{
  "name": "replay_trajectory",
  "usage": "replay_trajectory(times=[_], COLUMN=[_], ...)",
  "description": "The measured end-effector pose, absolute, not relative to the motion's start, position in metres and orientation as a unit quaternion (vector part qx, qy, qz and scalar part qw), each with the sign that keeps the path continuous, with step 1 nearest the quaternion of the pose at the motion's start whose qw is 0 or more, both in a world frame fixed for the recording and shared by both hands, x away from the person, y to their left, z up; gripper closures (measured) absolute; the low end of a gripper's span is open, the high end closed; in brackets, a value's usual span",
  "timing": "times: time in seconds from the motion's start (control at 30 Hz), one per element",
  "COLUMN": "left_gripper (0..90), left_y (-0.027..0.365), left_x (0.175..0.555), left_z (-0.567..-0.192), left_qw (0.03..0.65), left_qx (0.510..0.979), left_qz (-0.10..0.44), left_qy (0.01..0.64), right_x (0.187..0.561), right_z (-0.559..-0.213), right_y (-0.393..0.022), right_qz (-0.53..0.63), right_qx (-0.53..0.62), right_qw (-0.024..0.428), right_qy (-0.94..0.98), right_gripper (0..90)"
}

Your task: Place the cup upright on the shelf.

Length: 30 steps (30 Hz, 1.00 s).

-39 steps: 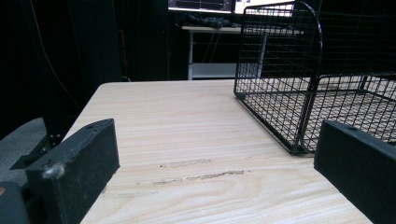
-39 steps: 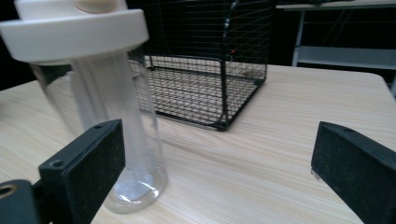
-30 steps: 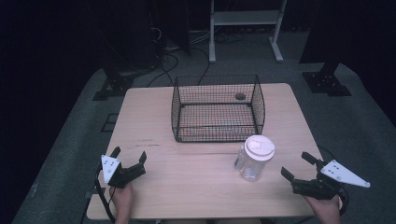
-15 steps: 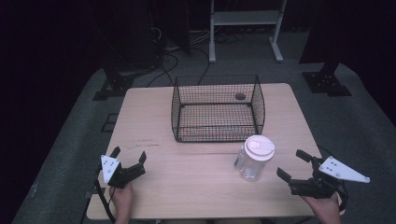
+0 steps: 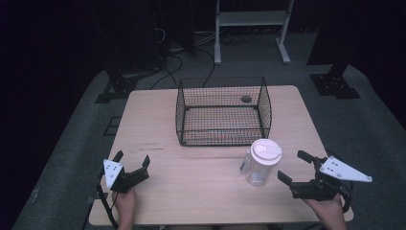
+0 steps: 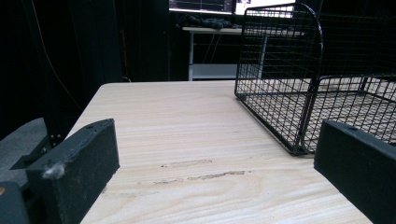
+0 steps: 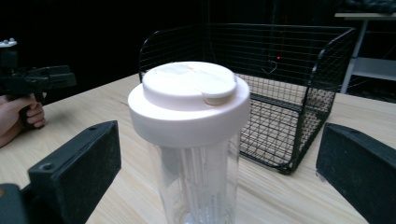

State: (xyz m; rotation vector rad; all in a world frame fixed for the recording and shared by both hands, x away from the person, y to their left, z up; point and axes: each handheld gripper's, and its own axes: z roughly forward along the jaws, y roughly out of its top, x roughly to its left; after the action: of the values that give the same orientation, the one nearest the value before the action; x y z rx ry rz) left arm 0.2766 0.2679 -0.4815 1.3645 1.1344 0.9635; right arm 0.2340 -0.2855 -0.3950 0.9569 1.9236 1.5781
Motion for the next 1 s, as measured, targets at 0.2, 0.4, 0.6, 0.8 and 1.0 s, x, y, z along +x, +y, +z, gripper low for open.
replay_trajectory(times=[0.2,0.4,0.6,0.8,1.0], left_gripper=[0.0,0.0,0.0,0.0,0.0], left_y=[0.268,0.267,0.267,0.267,0.267], left_x=[0.276,0.276,0.276,0.276,0.276], left_z=[-0.481,-0.481,-0.481,-0.481,-0.481], left_qw=[0.532,0.533,0.533,0.534,0.534], left_qx=[0.572,0.572,0.573,0.572,0.572], left_qz=[0.405,0.406,0.406,0.406,0.406], left_qy=[0.475,0.473,0.473,0.473,0.473], right_x=[0.241,0.248,0.255,0.263,0.269], right_z=[-0.393,-0.390,-0.392,-0.394,-0.394], right_y=[-0.276,-0.268,-0.262,-0.260,-0.254], right_qz=[0.573,0.567,0.559,0.557,0.557], right_qx=[0.341,0.335,0.335,0.335,0.328], right_qw=[0.224,0.217,0.215,0.214,0.207], right_qy=[0.711,0.721,0.727,0.729,0.734], right_gripper=[0.0,0.0,0.0,0.0,0.0])
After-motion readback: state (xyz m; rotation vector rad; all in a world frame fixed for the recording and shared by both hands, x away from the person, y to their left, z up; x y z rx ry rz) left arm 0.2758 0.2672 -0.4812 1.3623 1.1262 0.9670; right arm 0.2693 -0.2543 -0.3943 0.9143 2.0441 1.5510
